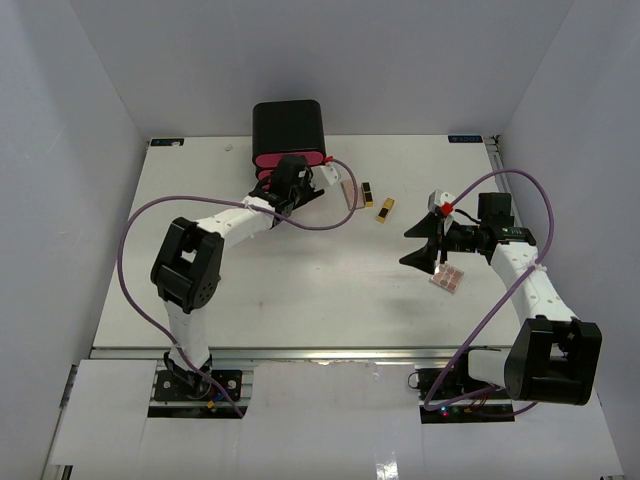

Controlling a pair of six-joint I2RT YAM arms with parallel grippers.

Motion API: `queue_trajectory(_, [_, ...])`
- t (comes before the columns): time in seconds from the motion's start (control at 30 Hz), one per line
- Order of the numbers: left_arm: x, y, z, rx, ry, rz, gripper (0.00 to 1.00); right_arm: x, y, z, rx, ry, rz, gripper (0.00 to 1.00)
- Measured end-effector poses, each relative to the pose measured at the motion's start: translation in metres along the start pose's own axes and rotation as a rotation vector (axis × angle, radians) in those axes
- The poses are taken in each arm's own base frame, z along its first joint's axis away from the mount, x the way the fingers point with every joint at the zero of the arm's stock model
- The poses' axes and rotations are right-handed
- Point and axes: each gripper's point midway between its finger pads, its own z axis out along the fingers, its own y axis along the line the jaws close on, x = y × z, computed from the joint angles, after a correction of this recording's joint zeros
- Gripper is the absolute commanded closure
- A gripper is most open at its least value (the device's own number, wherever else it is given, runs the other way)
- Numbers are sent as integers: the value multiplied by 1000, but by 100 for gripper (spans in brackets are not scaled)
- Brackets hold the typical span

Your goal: Organize the makeup

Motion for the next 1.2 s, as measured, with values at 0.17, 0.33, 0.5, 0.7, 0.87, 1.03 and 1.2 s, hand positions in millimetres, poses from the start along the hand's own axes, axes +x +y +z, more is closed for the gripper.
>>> queue_trajectory(0.17, [1, 4, 1, -2, -1, -31, 24, 1, -1, 0, 2, 3, 2, 19])
queue_trajectory(0.33, [-18, -3, -11, 57, -80, -162, 18, 2, -1, 0, 1, 5, 7, 19])
queue_trajectory(0.5, [-44, 6, -52, 75, -197, -374, 18, 4, -2, 1, 2, 9, 14, 19])
queue_trajectory(0.7, [-46, 22, -83, 74, -258, -749, 20, 5, -3, 1, 5, 14, 15, 19])
queue_trajectory(0.87, [-5, 20, -71, 23, -160, -1043, 21, 6, -3, 1, 5, 15, 16, 19])
queue_trajectory(1.03, [13, 7, -44, -8, -69, -1209, 22, 6, -3, 1, 5, 15, 16, 19])
queue_trajectory(1.2, [20, -9, -14, -10, -11, -1268, 23, 6, -3, 1, 7, 17, 16, 19])
